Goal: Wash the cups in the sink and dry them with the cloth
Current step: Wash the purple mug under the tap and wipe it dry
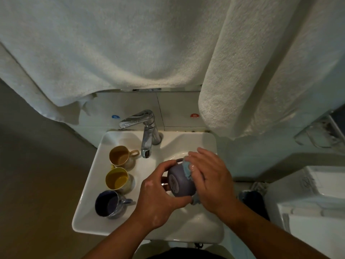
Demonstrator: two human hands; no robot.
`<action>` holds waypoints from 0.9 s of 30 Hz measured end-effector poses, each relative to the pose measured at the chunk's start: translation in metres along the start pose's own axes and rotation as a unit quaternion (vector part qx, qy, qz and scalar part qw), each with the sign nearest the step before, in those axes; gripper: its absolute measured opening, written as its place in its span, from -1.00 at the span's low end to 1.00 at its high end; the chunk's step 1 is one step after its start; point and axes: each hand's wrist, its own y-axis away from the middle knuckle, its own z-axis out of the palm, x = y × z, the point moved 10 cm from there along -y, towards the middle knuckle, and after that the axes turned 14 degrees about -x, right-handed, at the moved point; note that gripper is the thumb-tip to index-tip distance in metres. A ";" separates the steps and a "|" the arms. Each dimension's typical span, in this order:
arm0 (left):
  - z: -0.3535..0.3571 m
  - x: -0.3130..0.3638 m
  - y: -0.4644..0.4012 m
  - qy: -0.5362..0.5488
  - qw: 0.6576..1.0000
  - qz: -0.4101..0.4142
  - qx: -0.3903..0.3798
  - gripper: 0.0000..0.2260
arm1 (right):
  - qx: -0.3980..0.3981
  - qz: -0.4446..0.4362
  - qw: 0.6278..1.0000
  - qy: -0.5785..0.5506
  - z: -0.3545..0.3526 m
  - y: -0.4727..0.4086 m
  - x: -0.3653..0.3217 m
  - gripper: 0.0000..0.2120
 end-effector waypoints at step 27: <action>0.000 -0.005 0.001 0.041 0.999 0.015 0.002 -0.10 | 0.060 0.086 0.983 -0.148 -0.016 0.003 0.020 -0.60</action>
